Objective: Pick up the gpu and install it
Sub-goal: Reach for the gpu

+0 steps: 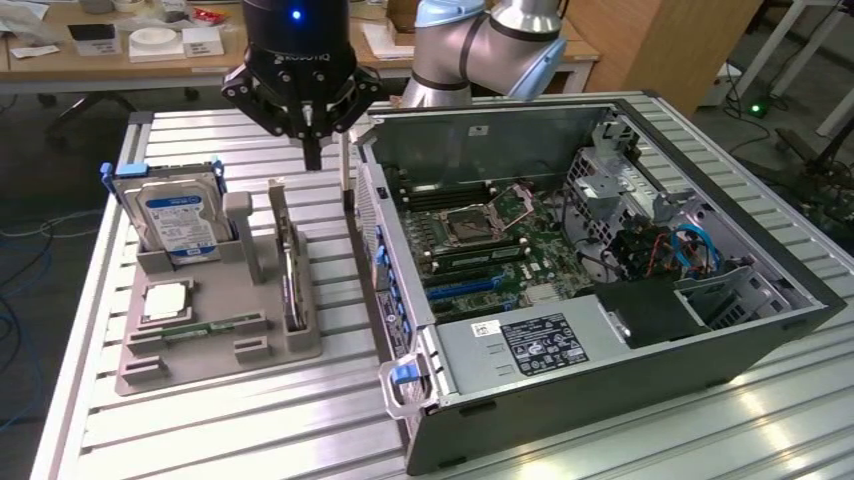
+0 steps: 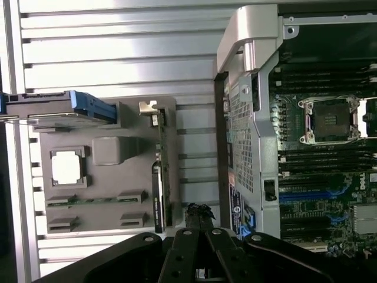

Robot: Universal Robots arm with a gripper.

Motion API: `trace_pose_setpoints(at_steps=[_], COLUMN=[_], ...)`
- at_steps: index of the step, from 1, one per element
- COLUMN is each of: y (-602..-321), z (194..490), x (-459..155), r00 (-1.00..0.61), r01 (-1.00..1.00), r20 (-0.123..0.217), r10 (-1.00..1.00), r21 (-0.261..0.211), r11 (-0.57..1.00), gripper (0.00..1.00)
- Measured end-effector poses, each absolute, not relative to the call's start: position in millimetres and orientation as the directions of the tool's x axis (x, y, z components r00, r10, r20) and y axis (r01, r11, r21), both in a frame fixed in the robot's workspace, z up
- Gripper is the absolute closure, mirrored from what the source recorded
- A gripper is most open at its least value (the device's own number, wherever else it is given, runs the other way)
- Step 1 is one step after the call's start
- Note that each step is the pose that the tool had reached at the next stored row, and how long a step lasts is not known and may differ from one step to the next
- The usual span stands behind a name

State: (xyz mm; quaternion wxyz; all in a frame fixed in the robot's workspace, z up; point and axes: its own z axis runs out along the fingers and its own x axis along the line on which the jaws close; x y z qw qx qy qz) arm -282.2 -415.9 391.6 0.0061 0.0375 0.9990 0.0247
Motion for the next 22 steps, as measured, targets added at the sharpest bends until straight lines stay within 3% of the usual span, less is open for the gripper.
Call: trace_pose_setpoints(at_steps=[22], y=[-427], z=[391], x=[-302], r00=[-0.997], r01=[0.075], r20=[-0.003], r10=[0.075], r21=[0.049], r11=[0.996], gripper=[0.89])
